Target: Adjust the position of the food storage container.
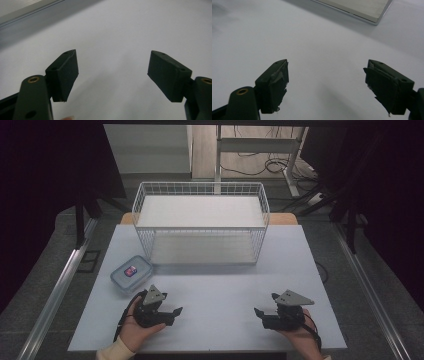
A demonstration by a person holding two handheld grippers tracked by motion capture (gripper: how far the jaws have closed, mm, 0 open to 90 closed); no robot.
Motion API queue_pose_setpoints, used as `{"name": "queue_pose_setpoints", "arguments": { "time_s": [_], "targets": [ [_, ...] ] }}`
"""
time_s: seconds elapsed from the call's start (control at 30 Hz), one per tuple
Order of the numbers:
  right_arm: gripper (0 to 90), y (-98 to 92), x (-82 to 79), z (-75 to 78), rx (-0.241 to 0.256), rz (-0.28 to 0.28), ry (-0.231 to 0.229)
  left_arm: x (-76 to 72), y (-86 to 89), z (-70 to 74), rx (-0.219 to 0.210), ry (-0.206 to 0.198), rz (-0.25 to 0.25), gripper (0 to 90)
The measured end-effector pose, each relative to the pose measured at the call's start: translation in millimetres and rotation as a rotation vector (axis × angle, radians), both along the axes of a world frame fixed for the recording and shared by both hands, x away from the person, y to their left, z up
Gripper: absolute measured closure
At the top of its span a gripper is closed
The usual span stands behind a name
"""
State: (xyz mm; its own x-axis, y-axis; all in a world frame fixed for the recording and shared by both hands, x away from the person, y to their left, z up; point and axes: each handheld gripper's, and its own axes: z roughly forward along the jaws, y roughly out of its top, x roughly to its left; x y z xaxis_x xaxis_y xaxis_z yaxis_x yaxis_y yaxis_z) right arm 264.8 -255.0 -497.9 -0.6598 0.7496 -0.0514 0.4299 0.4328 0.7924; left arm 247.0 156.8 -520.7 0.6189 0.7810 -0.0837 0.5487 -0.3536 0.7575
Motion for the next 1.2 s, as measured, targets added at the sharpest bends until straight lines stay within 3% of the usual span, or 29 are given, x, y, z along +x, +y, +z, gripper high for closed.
{"name": "queue_pose_setpoints", "arguments": {
  "time_s": [0.47, 0.8, 1.03, 1.1, 1.17, 1.2],
  "targets": [
    [19.3, 3.3, -1.9, 0.7, 0.006, 0.014, 0.01, -0.4, -0.5, 2.4, -0.005, 0.009, -0.011, 23.7],
    [19.6, 1.5, -3.2, 5.2, 0.006, 0.01, -0.007, 0.9, 6.2, 16.5, -0.033, 0.004, 0.001, 23.6],
    [19.6, 0.5, -4.0, 5.0, 0.004, 0.004, -0.004, 8.1, 25.0, 41.6, -0.056, -0.005, 0.017, 23.6],
    [19.6, 0.1, -4.2, 5.1, 0.003, 0.003, -0.004, 11.0, 40.1, 55.2, -0.054, -0.024, 0.043, 23.6],
    [19.6, 0.0, -4.1, 5.0, 0.004, 0.003, -0.004, 12.8, 46.2, 59.5, -0.059, -0.032, 0.048, 23.5],
    [19.6, 0.4, -3.8, 4.7, 0.002, 0.003, -0.002, 17.0, 58.1, 65.3, -0.086, -0.038, 0.049, 24.0]
  ]
}}
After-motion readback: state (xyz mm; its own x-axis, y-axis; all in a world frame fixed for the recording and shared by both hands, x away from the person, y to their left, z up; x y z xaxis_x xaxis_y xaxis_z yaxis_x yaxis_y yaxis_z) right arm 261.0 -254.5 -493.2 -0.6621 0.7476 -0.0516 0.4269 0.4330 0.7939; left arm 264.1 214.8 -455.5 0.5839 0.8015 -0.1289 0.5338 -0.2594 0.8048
